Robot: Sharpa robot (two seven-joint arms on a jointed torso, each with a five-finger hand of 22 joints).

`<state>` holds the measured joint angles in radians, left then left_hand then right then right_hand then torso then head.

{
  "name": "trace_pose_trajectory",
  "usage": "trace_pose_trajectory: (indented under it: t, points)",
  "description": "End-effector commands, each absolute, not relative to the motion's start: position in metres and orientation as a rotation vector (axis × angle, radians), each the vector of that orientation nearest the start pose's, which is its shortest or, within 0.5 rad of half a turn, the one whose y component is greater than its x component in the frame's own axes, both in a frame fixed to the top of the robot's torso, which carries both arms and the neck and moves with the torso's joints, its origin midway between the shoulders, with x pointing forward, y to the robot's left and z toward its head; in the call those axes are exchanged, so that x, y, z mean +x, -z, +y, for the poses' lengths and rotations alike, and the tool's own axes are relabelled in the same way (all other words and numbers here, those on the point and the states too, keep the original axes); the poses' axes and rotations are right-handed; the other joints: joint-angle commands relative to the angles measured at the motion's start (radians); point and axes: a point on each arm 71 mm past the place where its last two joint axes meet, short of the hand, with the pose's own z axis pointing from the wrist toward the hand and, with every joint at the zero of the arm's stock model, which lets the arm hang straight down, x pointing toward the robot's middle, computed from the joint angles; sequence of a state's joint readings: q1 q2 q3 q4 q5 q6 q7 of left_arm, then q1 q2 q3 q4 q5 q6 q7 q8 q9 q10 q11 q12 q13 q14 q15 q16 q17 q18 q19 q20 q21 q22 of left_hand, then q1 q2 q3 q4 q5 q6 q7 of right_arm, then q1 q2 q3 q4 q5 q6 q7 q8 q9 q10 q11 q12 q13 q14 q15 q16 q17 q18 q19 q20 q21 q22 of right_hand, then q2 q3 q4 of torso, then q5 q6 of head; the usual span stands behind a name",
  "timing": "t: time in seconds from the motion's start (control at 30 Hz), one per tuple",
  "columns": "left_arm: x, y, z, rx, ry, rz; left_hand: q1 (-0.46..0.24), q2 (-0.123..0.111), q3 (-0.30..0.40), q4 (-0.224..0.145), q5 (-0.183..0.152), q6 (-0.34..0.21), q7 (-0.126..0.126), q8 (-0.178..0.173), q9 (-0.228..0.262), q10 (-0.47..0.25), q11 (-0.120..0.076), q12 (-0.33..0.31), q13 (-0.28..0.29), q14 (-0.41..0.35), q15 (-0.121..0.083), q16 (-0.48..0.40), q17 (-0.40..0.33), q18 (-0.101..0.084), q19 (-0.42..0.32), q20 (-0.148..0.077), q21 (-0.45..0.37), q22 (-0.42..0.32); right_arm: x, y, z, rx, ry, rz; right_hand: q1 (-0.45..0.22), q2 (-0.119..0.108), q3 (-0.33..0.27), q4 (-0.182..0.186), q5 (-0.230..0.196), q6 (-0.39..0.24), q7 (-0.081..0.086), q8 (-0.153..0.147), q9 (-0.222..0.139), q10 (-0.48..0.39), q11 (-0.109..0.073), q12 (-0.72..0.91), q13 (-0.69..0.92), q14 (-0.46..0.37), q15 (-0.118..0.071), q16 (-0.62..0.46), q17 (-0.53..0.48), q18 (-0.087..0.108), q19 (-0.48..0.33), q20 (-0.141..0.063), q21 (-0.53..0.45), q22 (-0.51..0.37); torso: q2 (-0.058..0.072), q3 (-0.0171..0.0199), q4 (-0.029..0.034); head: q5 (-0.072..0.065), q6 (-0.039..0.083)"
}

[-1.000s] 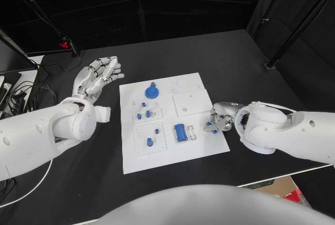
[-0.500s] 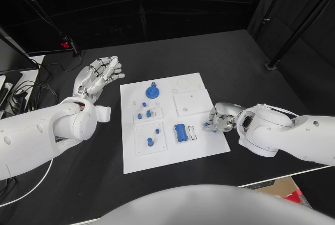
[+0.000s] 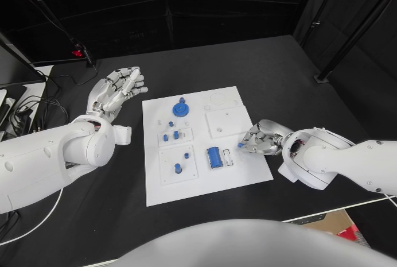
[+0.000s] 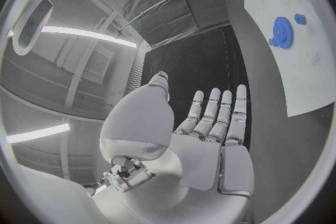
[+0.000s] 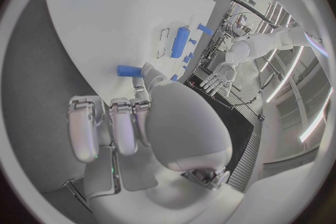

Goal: Assemble the parts on the task board

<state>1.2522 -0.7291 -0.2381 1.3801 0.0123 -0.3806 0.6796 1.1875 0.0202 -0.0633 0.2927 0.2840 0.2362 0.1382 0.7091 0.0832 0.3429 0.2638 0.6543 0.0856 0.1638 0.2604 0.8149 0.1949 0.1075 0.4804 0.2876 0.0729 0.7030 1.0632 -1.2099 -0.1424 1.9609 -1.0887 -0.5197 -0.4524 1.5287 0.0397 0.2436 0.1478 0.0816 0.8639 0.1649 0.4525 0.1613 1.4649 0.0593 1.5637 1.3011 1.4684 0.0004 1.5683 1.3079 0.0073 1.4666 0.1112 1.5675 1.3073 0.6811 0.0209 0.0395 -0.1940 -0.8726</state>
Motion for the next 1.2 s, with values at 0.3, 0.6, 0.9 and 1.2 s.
trace_pose_trajectory:
  t: [0.3,0.6,0.9,1.2]
  points:
    - [0.499,0.206,0.201,-0.882,1.546,1.244,0.001,0.007,-0.005,0.000,0.004,-0.008,0.159,0.003,-0.001,-0.007,-0.002,0.005,-0.001,-0.006,0.001,0.006,-0.001,-0.018,0.000,0.001,0.002,-0.001,0.345,0.232,-0.263,0.715,-0.674,1.902,-0.101,-0.037,-0.015,0.036,0.113,0.064,-0.036,-0.035,-0.018,0.106,0.004,0.007,0.270,0.102,0.001,0.002,0.263,-0.007,0.104,0.001,0.003,0.263,0.000,0.0001,0.0016,0.001,0.000]
    - [0.499,0.206,0.200,-0.883,1.545,1.245,0.001,0.007,-0.005,0.000,0.004,-0.008,0.159,0.003,-0.001,-0.007,-0.002,0.005,-0.001,-0.006,0.001,0.006,-0.001,-0.018,0.000,0.001,0.002,-0.001,0.339,0.236,-0.258,0.894,-0.717,1.961,-0.166,-0.048,-0.085,0.088,0.199,0.096,-0.043,-0.057,-0.027,0.106,-0.003,0.007,0.270,0.102,-0.005,0.002,0.263,-0.007,0.104,-0.004,0.003,0.263,0.000,-0.0005,0.0008,0.003,0.000]
    - [0.499,0.206,0.199,-0.883,1.547,1.248,0.002,0.011,-0.006,-0.001,0.005,-0.009,0.159,0.005,-0.002,-0.008,-0.002,0.008,-0.003,-0.006,0.001,0.009,-0.004,-0.018,0.000,0.001,0.002,-0.001,0.341,0.239,-0.255,0.817,-0.618,1.999,-0.197,-0.042,-0.132,0.130,0.199,0.120,-0.048,-0.079,-0.035,0.106,-0.007,0.007,0.270,0.102,-0.009,0.002,0.263,-0.007,0.104,-0.007,0.003,0.263,0.000,-0.0007,0.0002,0.003,0.000]
    - [0.500,0.206,0.199,-0.883,1.549,1.249,0.002,0.011,-0.006,-0.001,0.005,-0.009,0.159,0.005,-0.002,-0.008,-0.002,0.008,-0.003,-0.006,0.001,0.009,-0.004,-0.018,0.000,0.001,0.002,-0.001,0.348,0.242,-0.246,0.658,-0.536,2.023,-0.177,-0.031,-0.137,0.127,0.200,0.129,-0.052,-0.089,-0.037,0.106,-0.011,0.007,0.270,0.102,-0.012,0.002,0.263,-0.007,0.104,-0.010,0.003,0.263,0.001,0.0008,0.0018,-0.001,0.000]
